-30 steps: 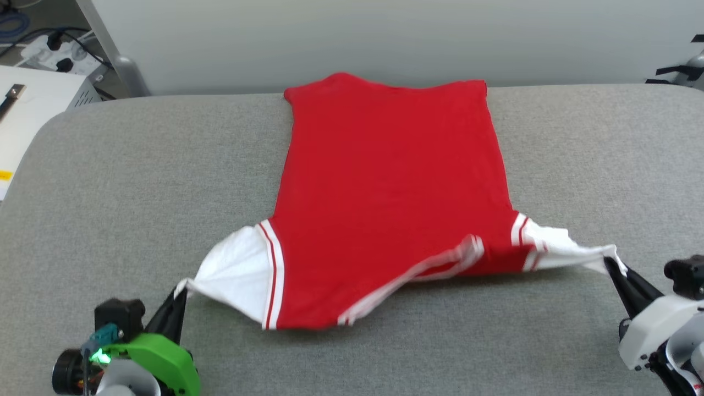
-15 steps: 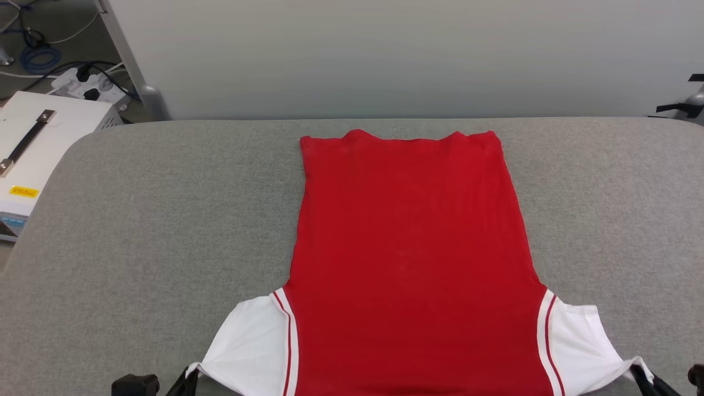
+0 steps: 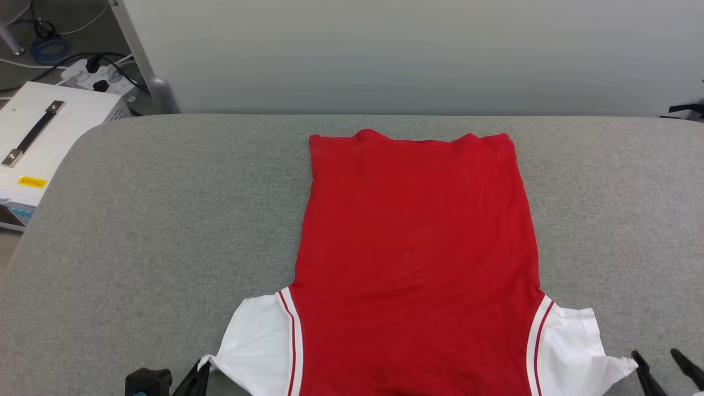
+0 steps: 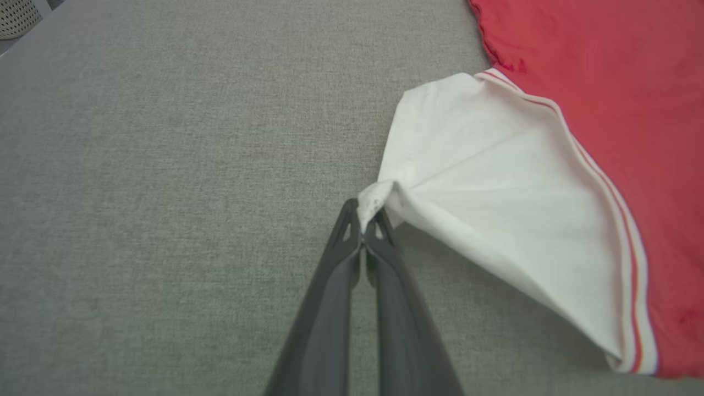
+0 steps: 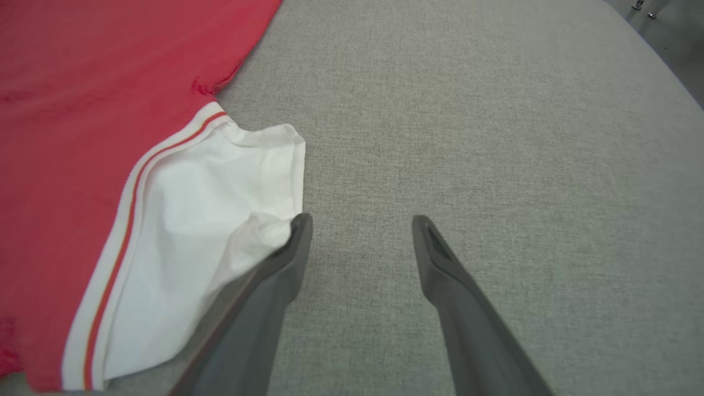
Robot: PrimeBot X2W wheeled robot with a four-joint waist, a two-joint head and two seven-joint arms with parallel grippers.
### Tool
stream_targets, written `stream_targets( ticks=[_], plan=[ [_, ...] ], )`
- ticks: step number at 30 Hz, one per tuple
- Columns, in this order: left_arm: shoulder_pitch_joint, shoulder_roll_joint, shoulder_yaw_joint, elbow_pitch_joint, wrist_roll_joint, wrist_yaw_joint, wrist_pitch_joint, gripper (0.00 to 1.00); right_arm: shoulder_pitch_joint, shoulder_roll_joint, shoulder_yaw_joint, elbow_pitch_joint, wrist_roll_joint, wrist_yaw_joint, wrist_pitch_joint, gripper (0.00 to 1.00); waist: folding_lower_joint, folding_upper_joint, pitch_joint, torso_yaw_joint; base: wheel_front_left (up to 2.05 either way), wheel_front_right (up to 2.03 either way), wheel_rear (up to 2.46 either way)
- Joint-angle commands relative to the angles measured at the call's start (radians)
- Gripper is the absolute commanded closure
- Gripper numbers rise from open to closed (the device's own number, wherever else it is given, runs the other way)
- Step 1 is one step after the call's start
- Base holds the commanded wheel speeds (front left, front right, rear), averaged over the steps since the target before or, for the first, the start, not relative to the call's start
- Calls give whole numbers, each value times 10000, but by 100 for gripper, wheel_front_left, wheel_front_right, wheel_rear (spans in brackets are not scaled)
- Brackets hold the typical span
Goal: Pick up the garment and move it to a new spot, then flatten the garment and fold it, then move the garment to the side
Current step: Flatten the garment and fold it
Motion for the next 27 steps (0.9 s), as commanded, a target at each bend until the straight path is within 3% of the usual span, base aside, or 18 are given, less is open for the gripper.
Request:
stream_targets(
  ticks=[1, 8, 15, 20, 27],
  plan=[
    [-259, -40, 94, -51, 99, -58, -59, 100, -187, -58, -279, -263, -136, -9, 19, 0, 1, -1, 138, 11, 0, 0, 0],
    [-713, -277, 326, -526, 646, -4, -59, 100, -1419, -531, -1708, -1961, -211, -9, 642, 0, 1, -1, 870, 311, 0, 0, 0],
    [-1218, -703, 672, -1178, 1171, 63, -59, 100, -3538, -1256, -2024, -3477, -252, -9, 2121, 0, 1, -1, 1874, 968, 0, 0, 0],
    [-1589, -1195, 891, -1636, 1581, -10, -59, 100, -5621, -1610, -1404, -3488, 4, -9, 4100, 0, 1, -1, 2759, 1513, 0, 0, 0],
    [-2029, -2063, 1344, -2142, 2196, -249, -59, 100, -8342, -2387, -258, -2264, 1033, -9, 7642, 0, 1, -1, 3899, 2244, 0, 0, 0]
  ],
)
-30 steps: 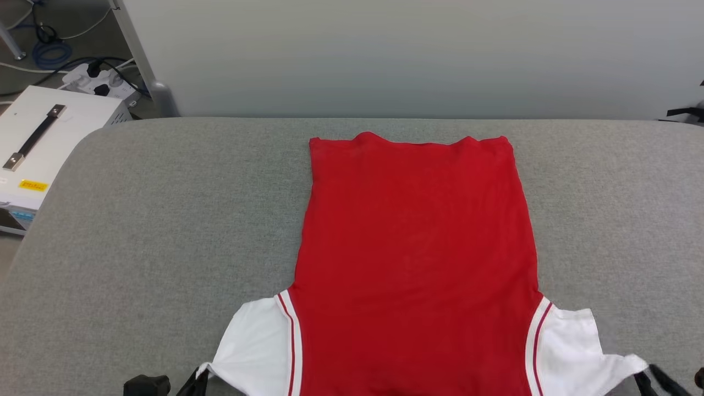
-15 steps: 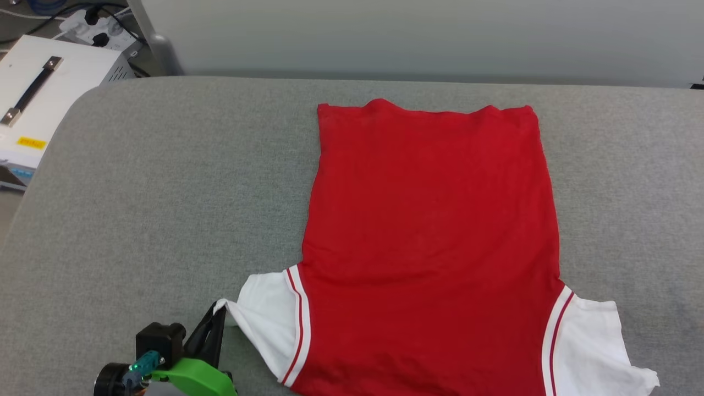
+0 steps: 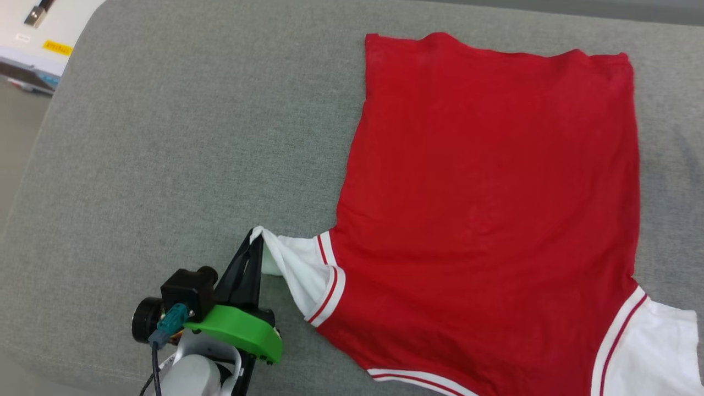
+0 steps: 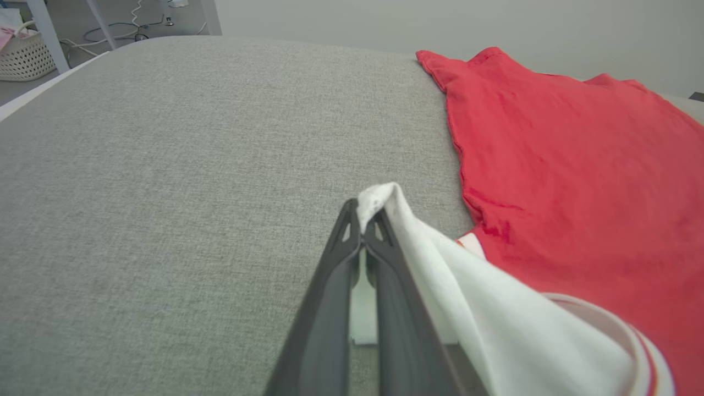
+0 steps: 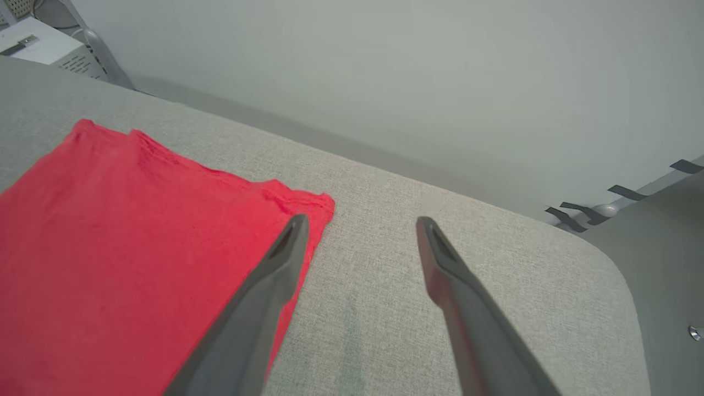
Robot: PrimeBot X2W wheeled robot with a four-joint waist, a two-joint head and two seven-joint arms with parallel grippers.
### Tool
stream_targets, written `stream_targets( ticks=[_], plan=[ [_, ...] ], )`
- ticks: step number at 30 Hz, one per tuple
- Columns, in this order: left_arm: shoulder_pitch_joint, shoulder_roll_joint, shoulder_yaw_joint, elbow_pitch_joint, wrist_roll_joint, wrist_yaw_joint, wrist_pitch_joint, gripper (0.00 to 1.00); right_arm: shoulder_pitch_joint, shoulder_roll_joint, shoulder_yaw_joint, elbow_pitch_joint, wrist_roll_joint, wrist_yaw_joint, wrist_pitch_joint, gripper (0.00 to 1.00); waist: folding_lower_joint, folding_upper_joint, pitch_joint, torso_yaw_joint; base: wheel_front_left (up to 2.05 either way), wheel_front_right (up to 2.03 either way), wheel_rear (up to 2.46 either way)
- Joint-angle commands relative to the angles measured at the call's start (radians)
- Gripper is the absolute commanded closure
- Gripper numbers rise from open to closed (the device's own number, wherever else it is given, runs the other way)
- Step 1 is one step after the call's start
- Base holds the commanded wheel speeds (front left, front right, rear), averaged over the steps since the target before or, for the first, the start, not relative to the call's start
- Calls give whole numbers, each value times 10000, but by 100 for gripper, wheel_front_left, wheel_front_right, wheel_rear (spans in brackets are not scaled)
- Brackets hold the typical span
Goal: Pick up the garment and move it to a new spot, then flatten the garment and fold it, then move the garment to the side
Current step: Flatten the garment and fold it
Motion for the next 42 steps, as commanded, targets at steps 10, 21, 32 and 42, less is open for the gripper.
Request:
stream_targets(
  ticks=[10, 21, 32, 42],
  plan=[
    [-503, -1157, 723, -374, 922, -606, -59, 100, -2946, -71, 863, 1890, 407, -9, 3832, 0, -1, 0, 2300, 1580, 0, 0, 0],
    [-785, -1958, 1202, -342, 1528, -1303, -59, 100, -3295, 156, 1346, 3217, -396, -9, 4607, 0, -1, 0, 3169, 2031, 0, 0, 0],
    [-747, -2201, 1574, -202, 1889, -1583, -59, 100, -2692, -358, 1676, 3275, -284, -9, 4274, 100, -1, 0, 2830, 1815, 0, 0, 0],
    [-202, -2250, 1936, -20, 2062, -1641, -59, 100, -2517, -199, 1960, 3228, 338, -9, 2304, 100, -1, 0, 1423, 1274, 0, 0, 0]
  ],
)
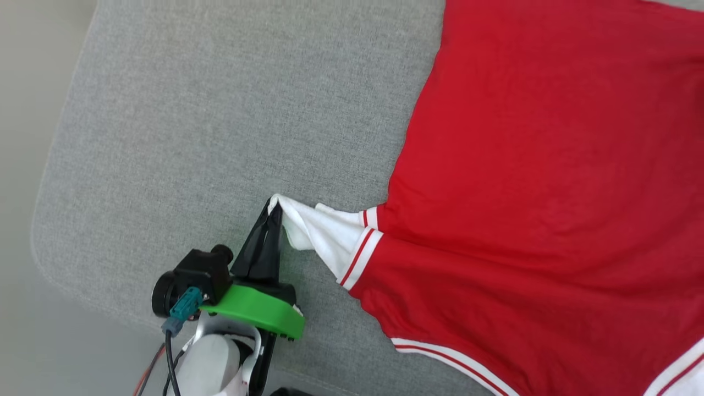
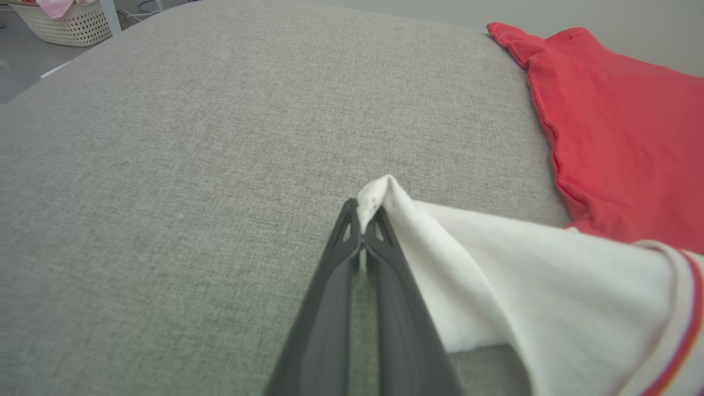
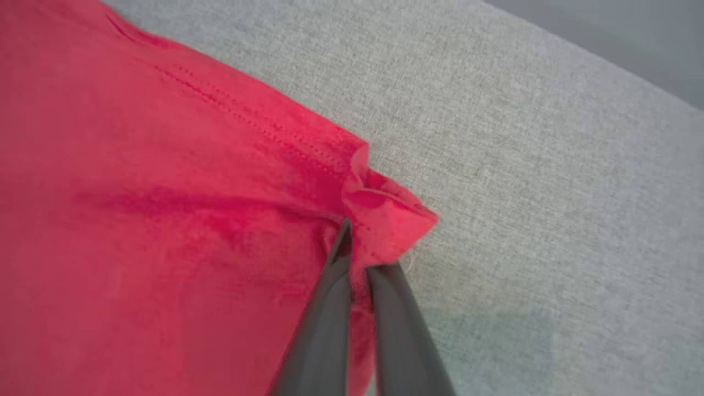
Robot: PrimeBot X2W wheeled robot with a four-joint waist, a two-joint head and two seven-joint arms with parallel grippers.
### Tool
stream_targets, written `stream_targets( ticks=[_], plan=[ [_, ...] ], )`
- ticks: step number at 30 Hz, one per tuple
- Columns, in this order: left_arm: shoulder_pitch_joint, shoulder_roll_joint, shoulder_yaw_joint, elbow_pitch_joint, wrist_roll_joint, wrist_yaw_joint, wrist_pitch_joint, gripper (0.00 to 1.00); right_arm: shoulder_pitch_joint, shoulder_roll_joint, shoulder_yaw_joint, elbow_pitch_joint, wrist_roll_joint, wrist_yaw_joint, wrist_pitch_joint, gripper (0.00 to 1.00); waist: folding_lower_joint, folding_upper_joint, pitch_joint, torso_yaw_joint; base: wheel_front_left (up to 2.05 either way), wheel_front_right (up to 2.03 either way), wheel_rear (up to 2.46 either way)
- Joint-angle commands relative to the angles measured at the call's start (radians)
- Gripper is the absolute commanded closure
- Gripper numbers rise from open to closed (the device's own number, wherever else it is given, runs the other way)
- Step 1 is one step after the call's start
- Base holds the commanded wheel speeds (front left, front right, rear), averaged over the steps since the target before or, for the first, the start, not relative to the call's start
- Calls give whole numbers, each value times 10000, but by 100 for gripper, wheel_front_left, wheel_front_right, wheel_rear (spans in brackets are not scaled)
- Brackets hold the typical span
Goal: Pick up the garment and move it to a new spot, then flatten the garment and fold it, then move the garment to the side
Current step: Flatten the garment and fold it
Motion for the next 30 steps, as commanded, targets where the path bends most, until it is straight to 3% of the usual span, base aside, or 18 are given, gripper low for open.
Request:
stream_targets(
  ticks=[1, 16, 24, 30],
  plan=[
    [213, -54, 82, 39, 133, -33, -59, 100, 307, -41, 94, -21, 163, -7, -349, 100, -1, 0, -816, -381, 0, 0, 0],
    [1628, 228, 930, 249, 287, 51, -59, 100, 3812, -1281, 606, -1728, 1653, -7, -2405, 100, -1, 0, -3097, -1686, 0, 0, 0],
    [2074, 405, 1129, 370, 256, 86, -59, 100, 6393, -1195, -358, -2496, 1982, -7, -2990, 100, -1, 0, -3751, -2181, 0, 0, 0],
    [2291, 500, 1179, 416, 195, 112, -59, 100, 8829, -748, -1371, -2921, 2051, -7, -3196, 100, -1, 0, -4035, -2377, 0, 0, 0]
  ],
)
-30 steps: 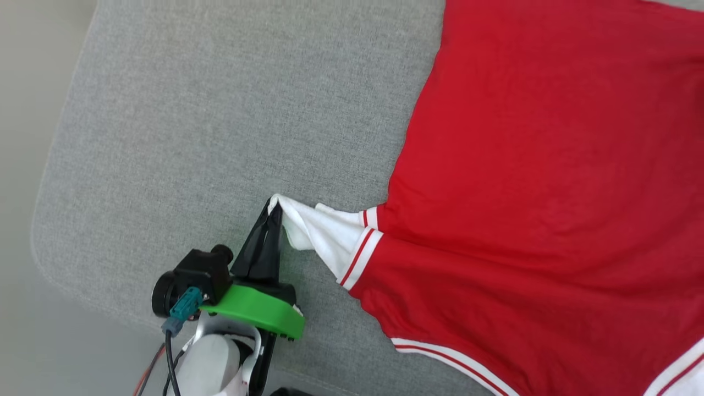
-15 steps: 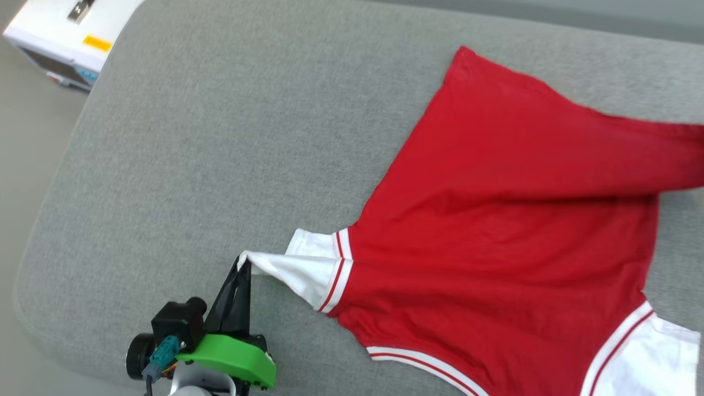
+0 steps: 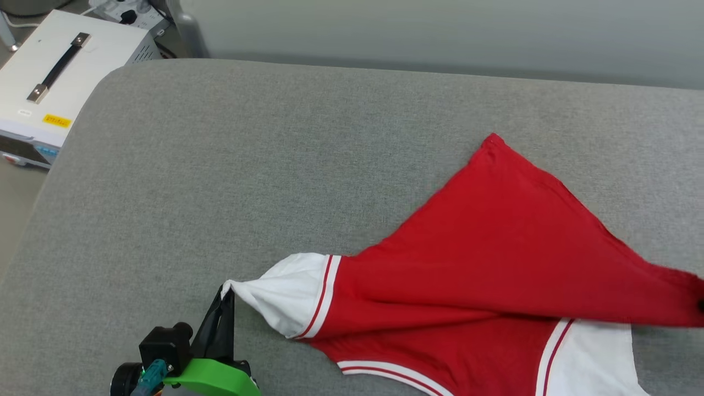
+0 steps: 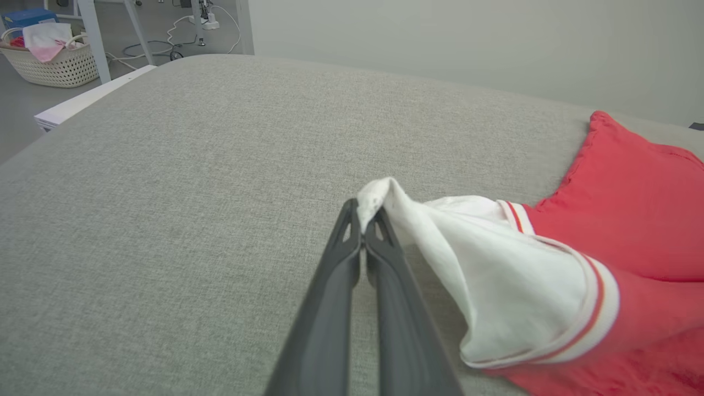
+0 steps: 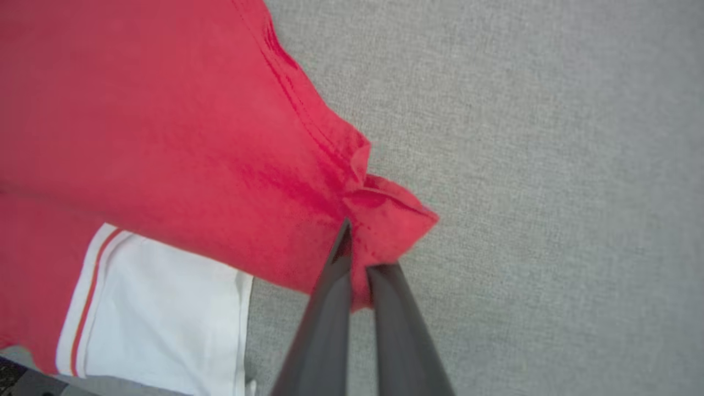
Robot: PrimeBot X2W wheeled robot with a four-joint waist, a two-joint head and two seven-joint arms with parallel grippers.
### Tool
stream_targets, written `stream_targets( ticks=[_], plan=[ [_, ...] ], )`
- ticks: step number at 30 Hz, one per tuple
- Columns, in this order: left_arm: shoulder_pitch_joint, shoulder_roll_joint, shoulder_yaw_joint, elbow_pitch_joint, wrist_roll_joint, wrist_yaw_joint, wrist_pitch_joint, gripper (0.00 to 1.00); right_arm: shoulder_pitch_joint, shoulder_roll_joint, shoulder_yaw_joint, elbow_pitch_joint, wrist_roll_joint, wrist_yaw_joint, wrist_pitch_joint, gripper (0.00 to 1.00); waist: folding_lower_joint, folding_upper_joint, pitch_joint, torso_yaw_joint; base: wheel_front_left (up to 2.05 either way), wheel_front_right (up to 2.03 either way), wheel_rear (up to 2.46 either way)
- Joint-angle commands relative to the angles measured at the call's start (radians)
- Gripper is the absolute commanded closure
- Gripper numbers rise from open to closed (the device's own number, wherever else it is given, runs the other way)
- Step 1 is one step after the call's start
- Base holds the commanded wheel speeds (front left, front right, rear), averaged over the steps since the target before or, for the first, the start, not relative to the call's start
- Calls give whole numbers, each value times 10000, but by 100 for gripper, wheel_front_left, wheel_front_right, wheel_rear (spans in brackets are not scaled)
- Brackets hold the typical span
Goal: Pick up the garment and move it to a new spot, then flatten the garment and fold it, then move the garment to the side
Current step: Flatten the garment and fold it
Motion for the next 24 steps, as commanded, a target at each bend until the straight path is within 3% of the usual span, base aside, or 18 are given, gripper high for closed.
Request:
stream_targets(
  ticks=[1, 8, 14, 16, 17, 24],
  plan=[
    [128, 99, 41, 22, -68, 57, -59, 100, 536, 191, -194, -102, 58, -7, -71, 100, 1, -1, -271, -257, 0, 0, 0],
    [203, 157, 80, 12, -132, 87, -59, 100, 2791, 1200, -814, -240, -86, -7, 91, 100, 1, -1, -259, -339, 0, 0, 0],
    [114, 183, 87, 19, -158, 100, -59, 100, 3326, 1892, -809, -98, -341, -7, 178, 100, 1, -1, -161, -397, 0, 0, 0],
    [107, 185, 82, 27, -158, 106, -59, 100, 3169, 2075, -1029, -189, -430, -7, -100, 51, 1, -1, -193, -440, 0, 0, 0],
    [104, 184, 73, 17, -155, 103, -59, 100, 3088, 2108, -1167, -269, -448, -7, -216, 0, 1, -1, -211, -451, 0, 0, 0],
    [33, 138, -14, -124, -120, 86, -59, 100, 2338, 2074, -2175, -1184, -445, -7, -695, 0, 1, -1, -191, -368, 0, 0, 0]
  ],
)
